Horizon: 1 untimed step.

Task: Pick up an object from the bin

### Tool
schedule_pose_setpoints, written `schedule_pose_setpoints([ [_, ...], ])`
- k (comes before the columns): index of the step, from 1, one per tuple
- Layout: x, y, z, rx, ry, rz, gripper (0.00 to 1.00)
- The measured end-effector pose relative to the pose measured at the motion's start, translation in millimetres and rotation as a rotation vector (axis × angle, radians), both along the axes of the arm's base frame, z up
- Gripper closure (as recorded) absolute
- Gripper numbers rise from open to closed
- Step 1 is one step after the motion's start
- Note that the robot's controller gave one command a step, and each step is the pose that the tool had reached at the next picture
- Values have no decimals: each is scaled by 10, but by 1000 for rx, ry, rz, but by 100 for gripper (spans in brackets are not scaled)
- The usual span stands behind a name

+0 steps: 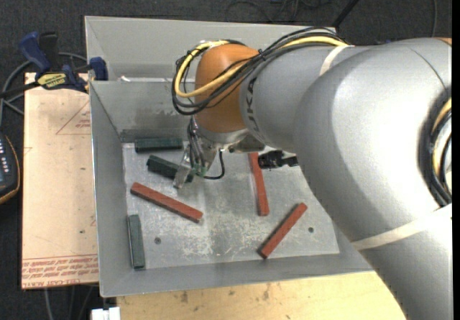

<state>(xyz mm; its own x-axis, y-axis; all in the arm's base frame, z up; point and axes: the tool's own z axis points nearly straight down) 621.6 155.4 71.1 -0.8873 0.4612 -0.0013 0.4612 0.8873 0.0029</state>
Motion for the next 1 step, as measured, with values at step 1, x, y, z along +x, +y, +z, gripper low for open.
schedule_pose_setpoints([
  [1, 318, 316, 33, 0, -5, 125, 100],
])
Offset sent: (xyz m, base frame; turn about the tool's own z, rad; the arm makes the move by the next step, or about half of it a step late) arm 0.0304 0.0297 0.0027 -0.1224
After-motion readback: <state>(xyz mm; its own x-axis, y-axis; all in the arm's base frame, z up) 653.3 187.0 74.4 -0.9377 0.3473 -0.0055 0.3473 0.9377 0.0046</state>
